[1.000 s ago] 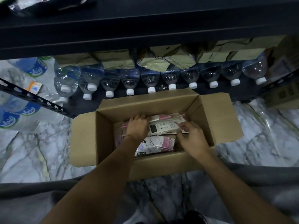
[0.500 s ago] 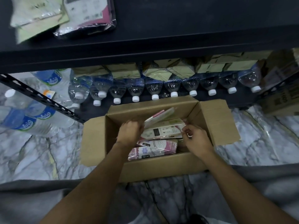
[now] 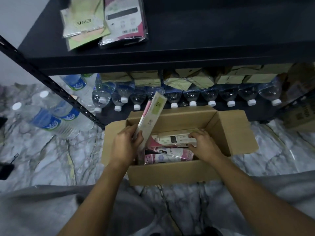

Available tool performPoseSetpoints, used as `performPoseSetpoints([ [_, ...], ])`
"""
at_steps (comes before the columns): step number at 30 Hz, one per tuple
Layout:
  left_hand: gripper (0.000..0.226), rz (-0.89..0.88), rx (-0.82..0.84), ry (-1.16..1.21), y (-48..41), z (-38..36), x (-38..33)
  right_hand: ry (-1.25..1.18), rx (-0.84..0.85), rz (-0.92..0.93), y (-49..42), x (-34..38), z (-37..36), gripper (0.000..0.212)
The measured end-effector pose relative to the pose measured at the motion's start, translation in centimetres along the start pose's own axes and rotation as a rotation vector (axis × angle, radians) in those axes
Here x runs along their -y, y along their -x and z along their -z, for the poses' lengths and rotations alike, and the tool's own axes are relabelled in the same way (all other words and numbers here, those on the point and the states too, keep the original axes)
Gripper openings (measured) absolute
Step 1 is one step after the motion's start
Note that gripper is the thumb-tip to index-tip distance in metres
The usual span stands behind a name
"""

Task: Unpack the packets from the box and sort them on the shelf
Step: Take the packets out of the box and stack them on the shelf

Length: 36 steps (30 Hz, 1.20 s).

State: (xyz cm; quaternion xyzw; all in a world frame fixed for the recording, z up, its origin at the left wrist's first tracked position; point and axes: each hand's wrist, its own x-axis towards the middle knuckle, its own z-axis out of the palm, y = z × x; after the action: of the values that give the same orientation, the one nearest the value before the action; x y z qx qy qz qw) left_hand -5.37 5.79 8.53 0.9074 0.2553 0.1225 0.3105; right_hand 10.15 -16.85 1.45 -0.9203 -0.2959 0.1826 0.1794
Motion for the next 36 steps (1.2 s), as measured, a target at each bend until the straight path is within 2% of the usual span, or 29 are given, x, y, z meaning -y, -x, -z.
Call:
performPoseSetpoints([
  [8, 0.014, 0.034, -0.071, 0.021, -0.4, -0.2, 1.0, 0.234, 0.191, 0.067, -3.3, 1.3, -2.2, 0.064],
  [13, 0.014, 0.035, -0.051, 0.068, -0.9, -1.1, 1.6, 0.254, 0.300, 0.054, -5.9, 0.4, -3.7, 0.075],
  [18, 0.019, 0.061, -0.010, 0.094, -1.1, -1.8, 1.4, 0.267, 0.349, 0.029, -7.5, -0.4, -3.9, 0.061],
  [24, 0.024, 0.076, -0.007, 0.107, -1.2, -2.4, 1.4, 0.326, 0.258, 0.104, -7.6, -0.7, -3.8, 0.039],
  [33, 0.015, 0.077, -0.042, 0.068, -1.1, -2.1, 2.2, 0.553, 0.159, 0.168, -8.6, -0.4, -5.2, 0.040],
  [36, 0.021, 0.090, -0.048, 0.093, -1.2, -2.1, 2.0, 0.558, 0.126, 0.195, -8.2, -0.2, -5.2, 0.037],
])
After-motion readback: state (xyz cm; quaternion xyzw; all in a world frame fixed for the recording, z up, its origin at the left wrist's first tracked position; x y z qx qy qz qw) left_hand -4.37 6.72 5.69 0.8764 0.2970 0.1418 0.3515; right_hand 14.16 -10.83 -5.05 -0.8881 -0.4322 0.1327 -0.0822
